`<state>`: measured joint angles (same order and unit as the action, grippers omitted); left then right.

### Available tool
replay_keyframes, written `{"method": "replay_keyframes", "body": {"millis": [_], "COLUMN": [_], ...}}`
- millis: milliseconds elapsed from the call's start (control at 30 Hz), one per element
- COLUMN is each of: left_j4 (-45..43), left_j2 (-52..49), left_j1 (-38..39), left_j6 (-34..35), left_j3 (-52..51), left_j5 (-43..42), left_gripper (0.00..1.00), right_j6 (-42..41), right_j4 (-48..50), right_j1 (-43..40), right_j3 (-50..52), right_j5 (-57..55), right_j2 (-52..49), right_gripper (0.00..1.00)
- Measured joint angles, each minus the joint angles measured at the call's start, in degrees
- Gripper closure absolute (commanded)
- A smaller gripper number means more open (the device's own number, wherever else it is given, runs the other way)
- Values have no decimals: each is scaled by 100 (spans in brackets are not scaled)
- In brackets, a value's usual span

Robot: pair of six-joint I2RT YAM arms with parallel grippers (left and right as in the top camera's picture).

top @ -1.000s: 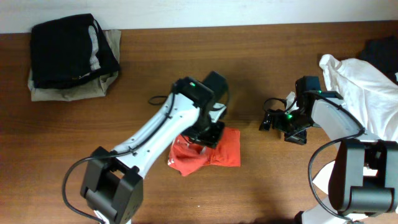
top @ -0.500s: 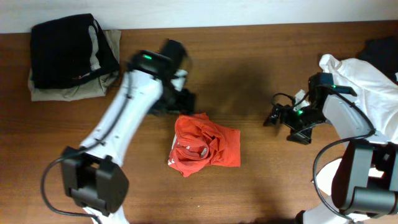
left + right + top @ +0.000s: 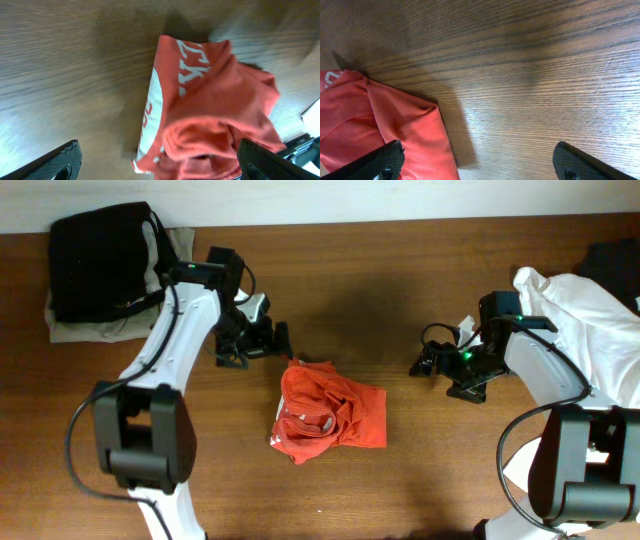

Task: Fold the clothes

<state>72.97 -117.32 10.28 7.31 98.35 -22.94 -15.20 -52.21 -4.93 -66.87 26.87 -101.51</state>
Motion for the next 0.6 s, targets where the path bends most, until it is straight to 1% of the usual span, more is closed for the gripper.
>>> {"method": "replay_keyframes", "body": {"millis": [100, 233, 300, 333, 433, 467, 500, 533, 567, 600], "left_j4": [-37, -39, -61, -90, -149, -149, -149, -146, -146, -142], "left_j2": [-308, -382, -385, -387, -409, -411, -411, -411, -413, -413], "left_j1": [9, 20, 72, 125, 332, 391, 452, 511, 568, 608], "left_j6": [-79, -328, -372, -409, -470, -474, -481, -490, -487, -466], "left_j3": [-33, -35, -35, -35, -37, -37, -37, -37, -37, -37], "left_j5": [-142, -544, -654, -691, -752, -758, -772, -778, -787, -802], "left_gripper": [3, 4, 11, 20, 28, 33, 40, 52, 61, 74], "right_j6": [-2, -4, -2, -2, -2, 0, -2, -2, 0, 0], "right_j4": [-4, 4, 4, 4, 4, 4, 4, 2, 0, -2], "right_j1": [0, 0, 0, 0, 0, 0, 0, 0, 0, 0], "right_j3": [0, 0, 0, 0, 0, 0, 0, 0, 0, 0], "right_j5": [0, 0, 0, 0, 0, 0, 0, 0, 0, 0], "right_j2": [0, 0, 0, 0, 0, 0, 0, 0, 0, 0], "right_gripper": [1, 1, 1, 1, 1, 1, 1, 1, 1, 1]}}
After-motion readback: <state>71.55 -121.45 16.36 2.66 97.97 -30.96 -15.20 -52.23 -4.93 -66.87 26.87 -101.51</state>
